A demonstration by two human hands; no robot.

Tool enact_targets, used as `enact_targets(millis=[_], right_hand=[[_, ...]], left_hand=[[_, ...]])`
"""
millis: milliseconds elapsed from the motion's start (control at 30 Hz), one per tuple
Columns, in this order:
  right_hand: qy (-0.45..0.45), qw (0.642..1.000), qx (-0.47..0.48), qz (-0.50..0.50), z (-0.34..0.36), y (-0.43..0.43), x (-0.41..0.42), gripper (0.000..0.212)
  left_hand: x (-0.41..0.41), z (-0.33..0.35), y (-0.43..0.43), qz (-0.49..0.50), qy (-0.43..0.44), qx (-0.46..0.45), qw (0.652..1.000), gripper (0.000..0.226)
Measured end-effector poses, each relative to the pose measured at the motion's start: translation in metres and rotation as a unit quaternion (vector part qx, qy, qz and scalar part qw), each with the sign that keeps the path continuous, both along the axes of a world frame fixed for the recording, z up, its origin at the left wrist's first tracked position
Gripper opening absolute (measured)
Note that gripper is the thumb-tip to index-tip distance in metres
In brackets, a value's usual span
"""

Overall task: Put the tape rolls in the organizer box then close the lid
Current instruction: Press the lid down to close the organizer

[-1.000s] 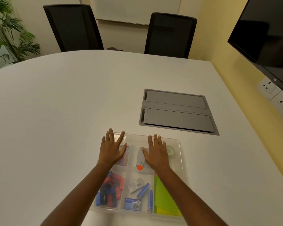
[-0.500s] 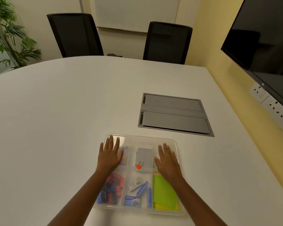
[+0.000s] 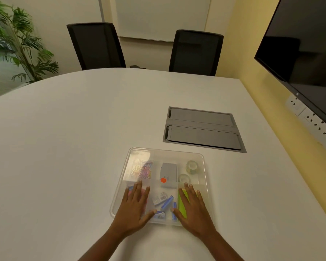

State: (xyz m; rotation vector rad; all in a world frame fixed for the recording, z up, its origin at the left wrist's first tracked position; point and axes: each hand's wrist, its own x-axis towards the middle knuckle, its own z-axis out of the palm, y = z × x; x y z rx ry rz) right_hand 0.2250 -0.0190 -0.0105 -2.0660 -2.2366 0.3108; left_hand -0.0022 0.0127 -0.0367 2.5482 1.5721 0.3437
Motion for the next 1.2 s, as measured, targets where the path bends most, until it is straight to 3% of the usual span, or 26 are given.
enact_targets(millis=[133, 400, 500, 600, 667, 767, 900, 1200], right_hand=[[-0.047, 0.997, -0.009, 0.067, 0.001, -0.010, 0.003, 0.083], [-0.063, 0.992, 0.027, 0.109, -0.009, -0.010, 0.007, 0.089], [-0.068, 0.991, 0.033, 0.110, -0.010, -0.006, 0.005, 0.078], [-0.069, 0.988, 0.090, 0.108, -0.016, 0.005, 0.003, 0.064], [-0.057, 0.990, 0.092, 0.096, -0.014, 0.014, 0.000, 0.074], [-0.036, 0.990, 0.101, 0.088, -0.004, 0.027, -0.001, 0.089], [-0.035, 0.995, 0.053, 0.082, 0.000, 0.049, 0.007, 0.132], [-0.051, 0.996, 0.018, 0.074, 0.001, 0.072, 0.016, 0.139]], left_hand=[[-0.012, -0.001, -0.006, -0.079, 0.037, 0.045, 0.995, 0.090], [-0.015, 0.008, -0.002, -0.067, 0.093, -0.001, 0.993, 0.080], [-0.014, 0.007, 0.005, -0.070, 0.114, 0.008, 0.991, 0.075], [-0.008, 0.008, 0.019, -0.086, 0.091, 0.010, 0.992, 0.104], [-0.003, 0.014, 0.028, -0.076, 0.071, 0.004, 0.995, 0.122], [0.003, 0.024, 0.040, -0.077, 0.076, -0.002, 0.994, 0.132], [0.016, 0.029, 0.057, -0.065, 0.097, -0.011, 0.993, 0.141], [0.030, 0.027, 0.078, -0.057, 0.105, -0.011, 0.993, 0.142]])
